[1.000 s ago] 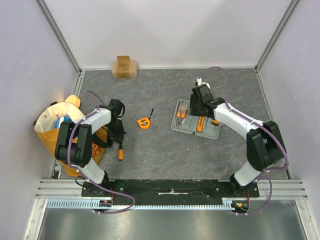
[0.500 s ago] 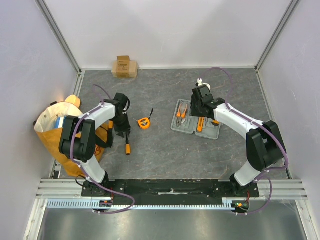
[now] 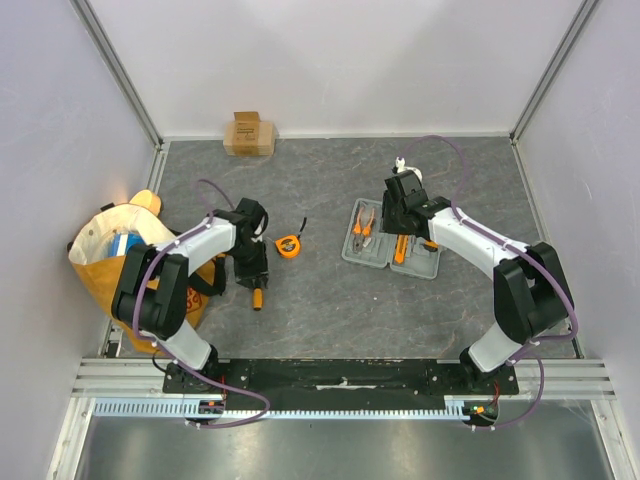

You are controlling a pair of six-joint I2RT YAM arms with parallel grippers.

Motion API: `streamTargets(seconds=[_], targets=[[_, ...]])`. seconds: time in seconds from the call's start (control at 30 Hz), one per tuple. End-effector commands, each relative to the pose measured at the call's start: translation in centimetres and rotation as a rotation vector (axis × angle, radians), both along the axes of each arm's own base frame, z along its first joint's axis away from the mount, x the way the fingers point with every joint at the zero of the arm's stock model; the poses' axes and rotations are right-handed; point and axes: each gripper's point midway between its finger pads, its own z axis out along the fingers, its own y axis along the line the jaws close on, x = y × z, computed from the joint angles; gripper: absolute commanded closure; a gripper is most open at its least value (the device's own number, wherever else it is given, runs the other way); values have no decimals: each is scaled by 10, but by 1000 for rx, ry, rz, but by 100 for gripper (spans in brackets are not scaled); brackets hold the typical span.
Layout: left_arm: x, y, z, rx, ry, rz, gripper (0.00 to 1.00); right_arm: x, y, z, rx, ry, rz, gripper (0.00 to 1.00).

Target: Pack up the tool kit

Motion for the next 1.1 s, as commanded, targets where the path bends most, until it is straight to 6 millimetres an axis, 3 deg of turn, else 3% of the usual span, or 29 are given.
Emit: streamTargets(seconds=[0.0, 0.07, 0.27, 0.43, 0.57, 0.67, 0.73, 0.87, 0.93, 1.07], targets=[[-5, -15, 1, -30, 7, -73, 61, 4, -3, 13, 14, -41, -23, 60], [-3, -17, -1, -17, 8, -82, 74, 4, -3, 15, 13, -47, -26, 60], [11, -32, 9, -19, -38, -130, 98, 3, -9, 23, 11, -66, -37, 60], [30, -67, 35, -75, -126, -233, 98, 5, -18, 35, 5, -92, -60, 59], [48, -108, 63, -139, -208, -324, 98, 7, -34, 46, -8, -119, -118, 60], [56, -112, 67, -106, -221, -313, 98, 5, -42, 51, -15, -132, -137, 59], [58, -97, 64, -24, -228, -270, 89, 3, -46, 53, -17, -135, -142, 58], [50, -70, 57, 82, -240, -234, 50, -1, -47, 46, -20, -117, -140, 58], [39, -59, 51, 111, -233, -225, 41, -1, -46, 44, -17, -110, -135, 58], [12, -42, 34, 127, -191, -189, 36, 0, -43, 40, -11, -97, -133, 58]])
